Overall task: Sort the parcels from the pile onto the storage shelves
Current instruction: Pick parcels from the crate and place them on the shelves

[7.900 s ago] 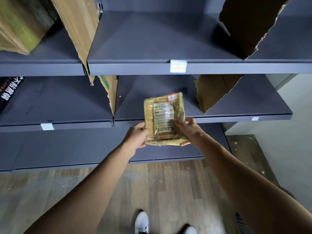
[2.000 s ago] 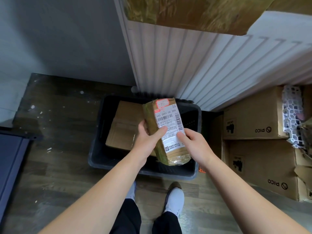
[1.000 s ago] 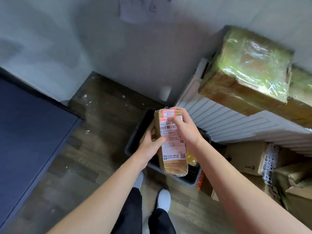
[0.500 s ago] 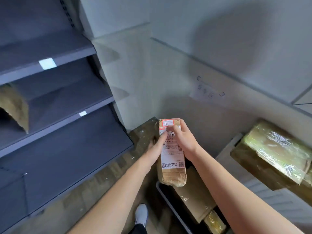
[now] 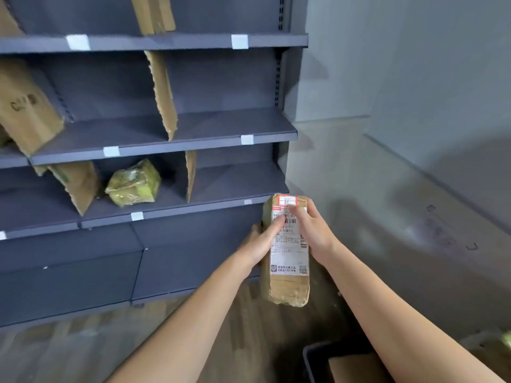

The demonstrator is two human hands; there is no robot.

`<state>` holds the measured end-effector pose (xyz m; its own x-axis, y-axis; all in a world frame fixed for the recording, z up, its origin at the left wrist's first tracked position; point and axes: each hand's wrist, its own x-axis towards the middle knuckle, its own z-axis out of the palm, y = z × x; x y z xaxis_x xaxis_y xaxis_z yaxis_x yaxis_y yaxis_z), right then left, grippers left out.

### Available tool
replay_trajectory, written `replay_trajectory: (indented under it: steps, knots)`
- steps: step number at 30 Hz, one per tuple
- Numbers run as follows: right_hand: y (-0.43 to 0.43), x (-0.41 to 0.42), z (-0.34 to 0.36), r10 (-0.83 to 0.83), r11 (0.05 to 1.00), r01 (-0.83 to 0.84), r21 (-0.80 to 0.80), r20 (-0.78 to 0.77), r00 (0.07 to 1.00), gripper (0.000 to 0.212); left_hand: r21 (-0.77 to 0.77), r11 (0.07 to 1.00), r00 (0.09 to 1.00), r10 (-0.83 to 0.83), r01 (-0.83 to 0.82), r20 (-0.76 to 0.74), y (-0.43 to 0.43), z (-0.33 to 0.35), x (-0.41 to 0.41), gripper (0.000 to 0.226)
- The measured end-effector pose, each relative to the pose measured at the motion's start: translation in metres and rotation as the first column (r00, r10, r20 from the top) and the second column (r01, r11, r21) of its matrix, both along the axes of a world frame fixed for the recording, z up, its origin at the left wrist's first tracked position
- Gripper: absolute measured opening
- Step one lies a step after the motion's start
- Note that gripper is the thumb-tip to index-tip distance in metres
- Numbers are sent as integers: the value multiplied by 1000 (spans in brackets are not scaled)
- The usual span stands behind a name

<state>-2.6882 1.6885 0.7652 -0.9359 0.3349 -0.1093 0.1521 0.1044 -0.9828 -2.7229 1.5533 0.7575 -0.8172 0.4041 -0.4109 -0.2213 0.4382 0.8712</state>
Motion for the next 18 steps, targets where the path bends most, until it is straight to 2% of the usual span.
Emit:
replay_trajectory:
  steps: [5, 12, 18]
  knots:
    - [-41, -24, 9, 61, 998, -62, 34, 30, 998, 26, 35, 999, 999, 26, -27, 20, -44, 1, -14, 77]
    - [-111, -63, 33, 76, 996, -76, 39, 5, 997, 21, 70, 996, 999, 48, -47, 0, -116, 13, -52, 82]
    - [-172, -93, 57, 77, 993, -74, 94, -38, 996, 25, 142, 990, 999, 9, -4, -34, -174, 33, -84, 69]
